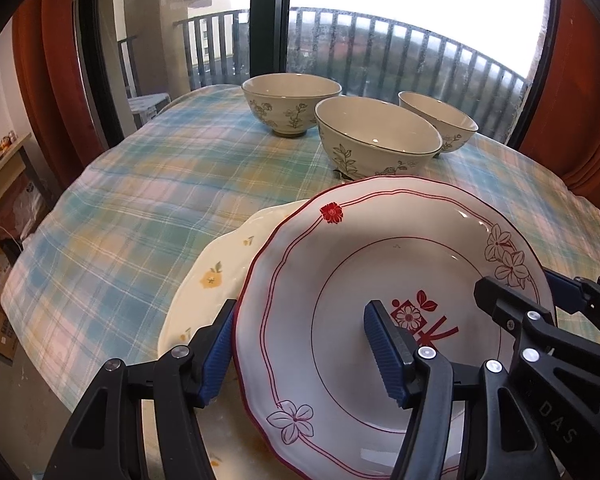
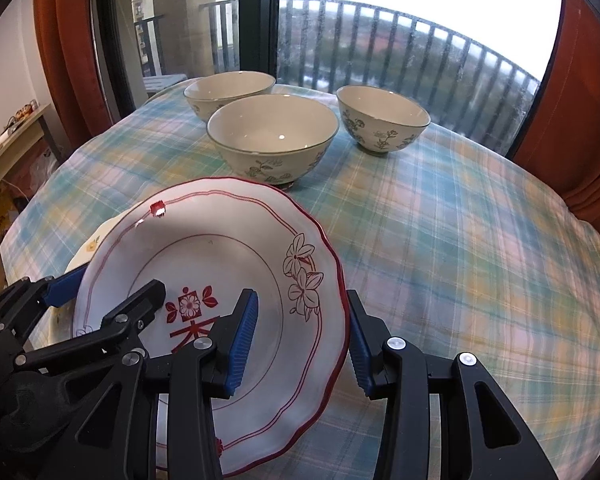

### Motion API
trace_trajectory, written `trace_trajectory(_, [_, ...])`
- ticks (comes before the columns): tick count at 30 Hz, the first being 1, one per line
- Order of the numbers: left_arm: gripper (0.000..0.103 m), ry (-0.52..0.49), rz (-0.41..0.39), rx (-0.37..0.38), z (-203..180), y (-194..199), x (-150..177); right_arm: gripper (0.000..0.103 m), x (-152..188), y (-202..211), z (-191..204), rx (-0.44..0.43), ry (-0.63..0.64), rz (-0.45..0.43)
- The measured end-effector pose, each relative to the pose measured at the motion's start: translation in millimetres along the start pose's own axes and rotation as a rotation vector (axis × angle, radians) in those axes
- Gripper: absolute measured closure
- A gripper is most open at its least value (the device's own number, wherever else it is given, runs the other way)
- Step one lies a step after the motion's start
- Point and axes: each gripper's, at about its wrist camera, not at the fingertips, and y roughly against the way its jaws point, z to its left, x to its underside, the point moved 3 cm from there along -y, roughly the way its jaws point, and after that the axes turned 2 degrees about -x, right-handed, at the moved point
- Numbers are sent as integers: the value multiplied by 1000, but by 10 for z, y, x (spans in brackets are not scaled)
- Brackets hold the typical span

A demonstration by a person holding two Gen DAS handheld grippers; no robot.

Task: Organize plates and bowls
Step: 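Carry the red-rimmed dish over the yellow-flower plate stack and lower it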

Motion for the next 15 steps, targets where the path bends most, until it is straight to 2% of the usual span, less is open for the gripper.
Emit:
trace_trajectory(6, [40, 5, -4, -1, 38, 42, 13, 57, 28, -18, 28, -10, -10, 4])
trace_trajectory(10, [39, 59, 3, 25, 116, 92, 7, 57, 60, -35, 62, -8, -3, 8])
trace_trajectory(15, [40, 24, -31, -27, 131, 102, 18, 57, 102, -90, 133, -20, 7, 21])
